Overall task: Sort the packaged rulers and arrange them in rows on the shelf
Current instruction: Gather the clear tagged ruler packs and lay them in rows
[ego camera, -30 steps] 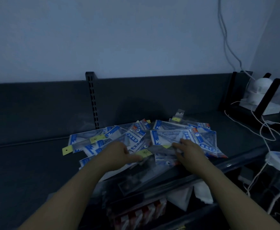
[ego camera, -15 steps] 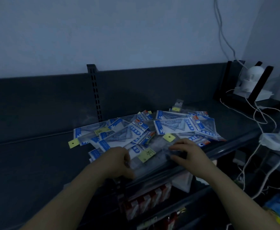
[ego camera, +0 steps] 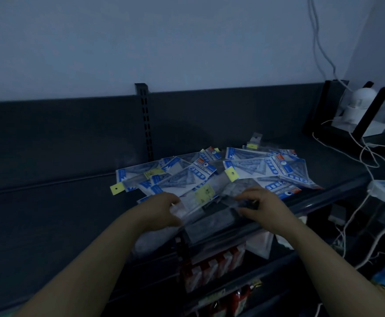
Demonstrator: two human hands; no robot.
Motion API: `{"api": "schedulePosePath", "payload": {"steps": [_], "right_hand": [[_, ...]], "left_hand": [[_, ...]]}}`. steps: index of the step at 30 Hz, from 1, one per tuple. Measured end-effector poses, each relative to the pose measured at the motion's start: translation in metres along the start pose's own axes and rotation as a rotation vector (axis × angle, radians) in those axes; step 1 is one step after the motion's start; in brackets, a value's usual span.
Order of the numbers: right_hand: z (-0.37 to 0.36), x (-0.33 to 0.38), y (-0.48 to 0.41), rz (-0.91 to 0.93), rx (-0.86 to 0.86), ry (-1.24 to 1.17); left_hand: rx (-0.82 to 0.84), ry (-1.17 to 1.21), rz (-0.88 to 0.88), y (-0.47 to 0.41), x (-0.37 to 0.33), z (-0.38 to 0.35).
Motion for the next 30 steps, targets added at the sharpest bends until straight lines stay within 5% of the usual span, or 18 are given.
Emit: {"api": "schedulePosePath", "payload": {"steps": [21,30], "right_hand": [[0.003,-0.008,0.005,-0.155,-0.017,-0.052],[0.002,0.013,-0.016,-0.287,-0.146,-0.559]], "left_hand": [[-0.049,0.281,-0.052,-0.007,-0.015,0.007],[-0.173,0.44,-0.056,0.014,0.005,0.041]]}}
Point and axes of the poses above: each hand's wrist, its own y-axis away from the middle knuckle, its own z-axis out of the back of the hand, x = y × z, the point moved 9 cm from there along -y, towards the middle knuckle, and after that the axes turned 5 degrees about -y, right-handed, at the moved point
